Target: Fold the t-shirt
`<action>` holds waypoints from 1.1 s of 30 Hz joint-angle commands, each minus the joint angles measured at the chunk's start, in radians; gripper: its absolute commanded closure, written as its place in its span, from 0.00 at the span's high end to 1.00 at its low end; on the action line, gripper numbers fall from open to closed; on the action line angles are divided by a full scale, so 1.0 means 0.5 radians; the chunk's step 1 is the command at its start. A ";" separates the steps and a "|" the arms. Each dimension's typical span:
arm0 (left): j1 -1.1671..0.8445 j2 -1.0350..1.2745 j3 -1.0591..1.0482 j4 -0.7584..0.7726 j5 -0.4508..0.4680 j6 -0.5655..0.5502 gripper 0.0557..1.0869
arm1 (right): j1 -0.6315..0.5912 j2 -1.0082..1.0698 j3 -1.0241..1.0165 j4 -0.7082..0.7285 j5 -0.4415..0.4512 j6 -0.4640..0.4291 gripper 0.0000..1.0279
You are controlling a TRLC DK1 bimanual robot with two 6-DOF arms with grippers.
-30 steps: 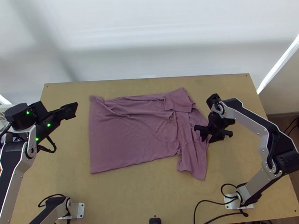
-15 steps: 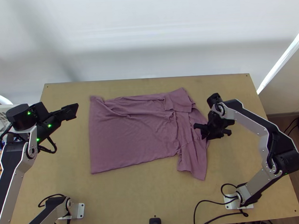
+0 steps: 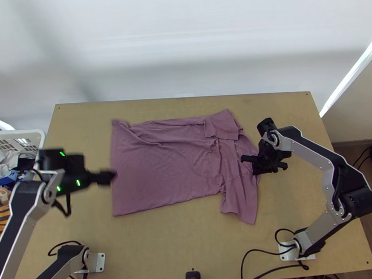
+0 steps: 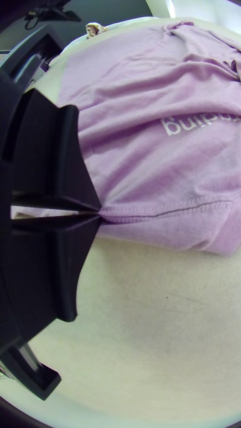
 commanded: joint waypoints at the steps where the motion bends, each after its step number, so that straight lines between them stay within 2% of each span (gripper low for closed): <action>1: -0.085 -0.046 -0.123 -0.279 0.016 0.295 0.95 | 0.019 0.006 -0.052 0.043 0.017 0.010 0.03; 4: -0.137 0.012 -0.243 -0.463 0.003 0.412 0.95 | 0.019 0.000 -0.033 0.043 0.017 0.013 0.03; 11: -0.158 0.270 -0.279 -0.353 -0.165 0.381 0.95 | 0.037 0.000 -0.030 0.043 0.014 0.028 0.03; 23: -0.250 0.681 -0.279 -0.316 -0.276 0.387 0.94 | 0.034 -0.043 -0.058 0.043 0.017 0.034 0.03; 26: -0.260 0.687 -0.289 -0.298 -0.276 0.387 0.83 | 0.028 -0.049 -0.067 0.043 0.017 0.034 0.03; 30: -0.290 0.696 -0.292 -0.285 -0.276 0.387 0.80 | 0.028 -0.053 -0.073 0.043 0.017 0.034 0.03; 33: -0.324 0.712 -0.301 -0.255 -0.276 0.375 0.52 | 0.028 -0.056 -0.067 0.043 0.017 0.034 0.03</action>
